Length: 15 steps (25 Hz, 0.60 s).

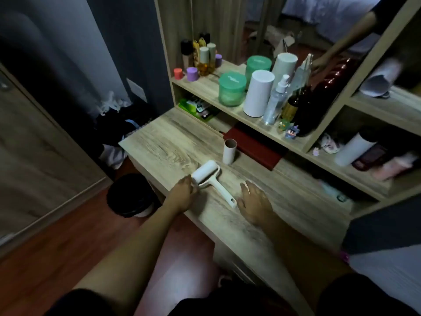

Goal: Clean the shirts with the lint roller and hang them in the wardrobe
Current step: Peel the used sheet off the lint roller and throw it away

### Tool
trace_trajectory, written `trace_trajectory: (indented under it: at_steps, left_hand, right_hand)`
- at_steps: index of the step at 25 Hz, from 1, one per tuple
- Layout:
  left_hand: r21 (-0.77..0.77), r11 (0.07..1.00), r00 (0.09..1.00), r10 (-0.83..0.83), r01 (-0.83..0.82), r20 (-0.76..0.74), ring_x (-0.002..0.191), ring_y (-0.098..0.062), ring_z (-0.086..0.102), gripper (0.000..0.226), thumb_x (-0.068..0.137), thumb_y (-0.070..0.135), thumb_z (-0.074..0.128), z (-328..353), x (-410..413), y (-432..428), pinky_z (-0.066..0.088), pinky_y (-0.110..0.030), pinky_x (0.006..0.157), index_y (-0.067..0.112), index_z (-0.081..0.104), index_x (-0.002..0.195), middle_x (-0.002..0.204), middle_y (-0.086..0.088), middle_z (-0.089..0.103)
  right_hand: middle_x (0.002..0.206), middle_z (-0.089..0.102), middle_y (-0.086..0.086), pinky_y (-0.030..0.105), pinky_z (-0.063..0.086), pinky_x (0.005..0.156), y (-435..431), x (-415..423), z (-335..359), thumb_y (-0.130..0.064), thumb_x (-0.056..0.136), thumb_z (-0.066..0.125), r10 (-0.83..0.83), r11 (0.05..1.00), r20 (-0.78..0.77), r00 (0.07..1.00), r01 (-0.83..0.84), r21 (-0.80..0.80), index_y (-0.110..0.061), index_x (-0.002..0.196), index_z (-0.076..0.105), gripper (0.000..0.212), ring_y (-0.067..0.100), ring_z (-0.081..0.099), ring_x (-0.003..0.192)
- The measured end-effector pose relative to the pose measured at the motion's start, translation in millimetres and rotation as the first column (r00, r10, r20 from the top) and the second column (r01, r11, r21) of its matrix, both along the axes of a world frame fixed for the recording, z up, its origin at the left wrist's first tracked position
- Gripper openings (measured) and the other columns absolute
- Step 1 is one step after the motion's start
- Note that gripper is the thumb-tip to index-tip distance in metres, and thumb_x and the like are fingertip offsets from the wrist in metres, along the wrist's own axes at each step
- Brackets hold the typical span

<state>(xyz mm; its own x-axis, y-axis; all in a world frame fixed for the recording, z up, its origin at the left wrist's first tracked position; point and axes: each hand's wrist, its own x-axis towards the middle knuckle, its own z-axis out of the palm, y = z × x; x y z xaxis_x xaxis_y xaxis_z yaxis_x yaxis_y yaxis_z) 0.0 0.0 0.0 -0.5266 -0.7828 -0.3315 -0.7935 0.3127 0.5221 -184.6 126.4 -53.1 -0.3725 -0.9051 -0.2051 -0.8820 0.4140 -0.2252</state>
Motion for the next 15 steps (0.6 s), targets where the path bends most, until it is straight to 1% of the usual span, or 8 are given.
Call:
trace_trajectory:
  at_steps: [1, 3, 5, 7, 8, 9, 12, 15]
  left_hand:
    - [-0.017, 0.997, 0.996, 0.078, -0.079, -0.034, 0.122, -0.038, 0.047, 0.045, 0.098, 0.023, 0.041, -4, -8, -6, 0.037, -0.037, 0.096, -0.008, 0.040, 0.132, 0.134, -0.029, 0.047]
    - [-0.036, 0.958, 0.957, 0.283, -0.286, -0.070, 0.118, -0.041, 0.050, 0.041, 0.098, 0.023, 0.041, -15, -19, -15, 0.037, -0.038, 0.092, -0.010, 0.048, 0.123, 0.124, -0.032, 0.053]
    - [0.026, 0.911, 0.908, 0.412, -0.411, -0.075, 0.120, -0.040, 0.047, 0.044, 0.098, 0.027, 0.043, -26, -29, -24, 0.036, -0.037, 0.095, -0.007, 0.048, 0.126, 0.126, -0.031, 0.052]
    - [0.111, 0.886, 0.891, 0.453, -0.450, -0.005, 0.122, -0.039, 0.045, 0.047, 0.096, 0.032, 0.045, -38, -37, -31, 0.036, -0.037, 0.098, -0.002, 0.046, 0.129, 0.131, -0.028, 0.048]
    - [0.144, 0.873, 0.884, 0.465, -0.465, 0.036, 0.122, -0.039, 0.044, 0.049, 0.095, 0.035, 0.046, -42, -39, -33, 0.036, -0.037, 0.098, 0.000, 0.045, 0.129, 0.132, -0.027, 0.047]
    - [0.167, 0.866, 0.880, 0.472, -0.472, 0.042, 0.121, -0.040, 0.044, 0.051, 0.094, 0.037, 0.047, -49, -41, -36, 0.035, -0.036, 0.098, 0.001, 0.045, 0.129, 0.132, -0.027, 0.046]
    - [0.176, 0.878, 0.893, 0.450, -0.446, 0.022, 0.120, -0.040, 0.044, 0.051, 0.092, 0.036, 0.052, -59, -42, -39, 0.036, -0.035, 0.095, 0.002, 0.045, 0.130, 0.129, -0.028, 0.049]
    - [0.218, 0.867, 0.882, 0.469, -0.448, -0.051, 0.114, -0.039, 0.051, 0.052, 0.089, 0.034, 0.059, -62, -40, -40, 0.039, -0.033, 0.087, 0.002, 0.044, 0.128, 0.123, -0.025, 0.054]
  right_hand:
    - [0.153, 0.025, 0.013, 0.038, 0.020, 0.115, -2, -7, -6, -0.035, 0.095, 0.035, 0.006, 1.000, -0.011, 1.000, -0.006, 0.000, -0.010, 0.145, 0.024, 0.057, 0.025, 0.022, 0.142]
    - [0.153, 0.027, 0.013, 0.039, 0.022, 0.114, -4, -19, -19, -0.037, 0.094, 0.031, 0.029, 0.999, -0.032, 0.999, -0.030, -0.017, -0.010, 0.145, 0.026, 0.058, 0.025, 0.024, 0.142]
    - [0.150, 0.033, 0.014, 0.040, 0.028, 0.112, -1, -24, -29, -0.043, 0.090, 0.025, 0.072, 0.997, -0.054, 0.996, -0.072, 0.001, -0.009, 0.143, 0.032, 0.063, 0.026, 0.030, 0.140]
    - [0.143, 0.044, 0.014, 0.040, 0.039, 0.104, 3, -27, -41, -0.047, 0.086, 0.023, 0.108, 0.994, -0.079, 0.991, -0.107, 0.020, -0.008, 0.137, 0.043, 0.067, 0.027, 0.042, 0.133]
    - [0.138, 0.051, 0.014, 0.039, 0.044, 0.099, 5, -28, -40, -0.048, 0.084, 0.026, 0.101, 0.995, -0.080, 0.992, -0.099, 0.033, -0.008, 0.132, 0.049, 0.067, 0.026, 0.050, 0.127]
    - [0.134, 0.055, 0.014, 0.038, 0.047, 0.095, 6, -30, -44, -0.048, 0.084, 0.030, 0.096, 0.995, -0.079, 0.992, -0.094, 0.029, -0.009, 0.129, 0.054, 0.065, 0.026, 0.054, 0.123]
    - [0.131, 0.058, 0.013, 0.038, 0.048, 0.093, 7, -31, -48, -0.049, 0.083, 0.034, 0.094, 0.996, -0.080, 0.992, -0.093, 0.013, -0.010, 0.127, 0.056, 0.063, 0.025, 0.056, 0.121]
    - [0.133, 0.057, 0.012, 0.038, 0.047, 0.094, 8, -30, -50, -0.048, 0.082, 0.034, 0.084, 0.996, -0.071, 0.994, -0.085, -0.010, -0.011, 0.128, 0.055, 0.063, 0.025, 0.055, 0.122]
